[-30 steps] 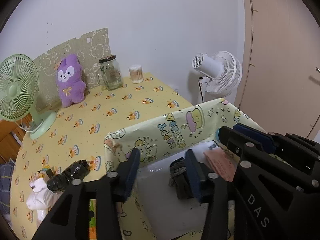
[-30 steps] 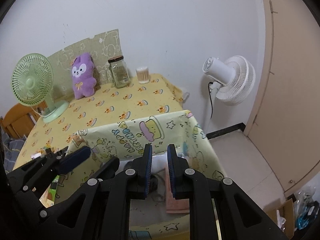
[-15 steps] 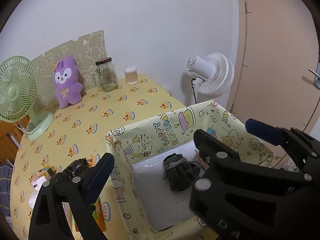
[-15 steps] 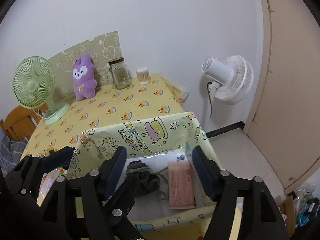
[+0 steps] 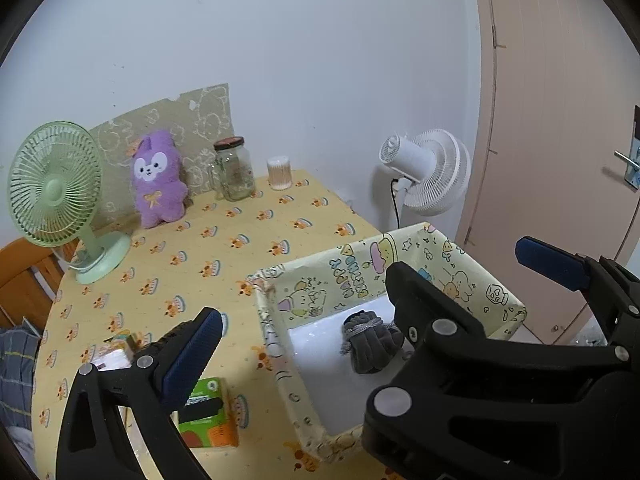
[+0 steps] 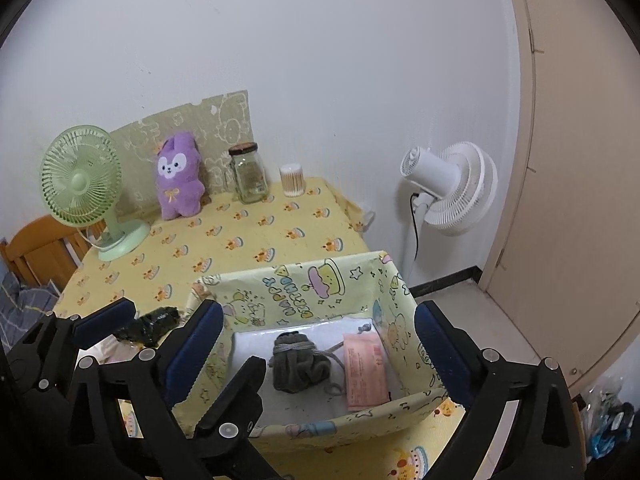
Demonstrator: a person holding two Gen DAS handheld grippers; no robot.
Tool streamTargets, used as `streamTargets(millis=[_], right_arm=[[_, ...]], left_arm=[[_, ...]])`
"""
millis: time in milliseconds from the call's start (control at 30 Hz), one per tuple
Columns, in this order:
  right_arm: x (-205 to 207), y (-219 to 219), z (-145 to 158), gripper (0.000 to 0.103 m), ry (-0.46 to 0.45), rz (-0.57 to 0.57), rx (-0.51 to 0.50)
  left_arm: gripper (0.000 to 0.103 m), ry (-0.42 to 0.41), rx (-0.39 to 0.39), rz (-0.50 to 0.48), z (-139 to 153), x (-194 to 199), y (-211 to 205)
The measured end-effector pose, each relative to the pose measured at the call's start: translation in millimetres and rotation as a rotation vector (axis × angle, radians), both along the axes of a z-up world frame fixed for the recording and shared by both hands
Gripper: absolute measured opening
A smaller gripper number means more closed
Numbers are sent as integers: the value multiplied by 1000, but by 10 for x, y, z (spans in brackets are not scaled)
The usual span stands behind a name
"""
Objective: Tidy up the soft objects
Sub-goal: 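Withdraw both open tools from the box back over the table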
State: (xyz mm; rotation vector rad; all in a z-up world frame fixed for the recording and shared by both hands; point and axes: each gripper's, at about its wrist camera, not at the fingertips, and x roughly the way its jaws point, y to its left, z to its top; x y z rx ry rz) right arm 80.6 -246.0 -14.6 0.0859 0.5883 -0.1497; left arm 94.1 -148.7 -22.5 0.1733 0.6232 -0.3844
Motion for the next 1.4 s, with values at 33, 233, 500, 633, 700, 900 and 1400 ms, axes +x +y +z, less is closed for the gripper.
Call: streamTargets(millis=[33, 233, 500, 633, 700, 900, 1400], right_arm=[[-18, 21, 20, 98, -4, 1, -3], [-104, 160, 123, 98, -17, 2, -10], [-225, 335, 276, 99, -42, 15, -13], [-274, 438, 349, 98, -52, 30, -6], [-299, 500, 384, 98, -60, 35, -9], [-340, 677, 490, 98, -76, 53, -9], [-390, 1080, 636, 99, -132, 98, -19]], left_arm=[[103, -2, -1, 5, 15, -15, 21], [103, -24, -9, 30, 122, -102, 173], [102, -54, -24, 58, 266, -226, 362], [102, -52, -39, 62, 323, -272, 472], [102, -61, -40, 72, 354, -297, 524], [100, -87, -55, 111, 465, -380, 709], [100, -142, -77, 172, 606, -494, 1124]])
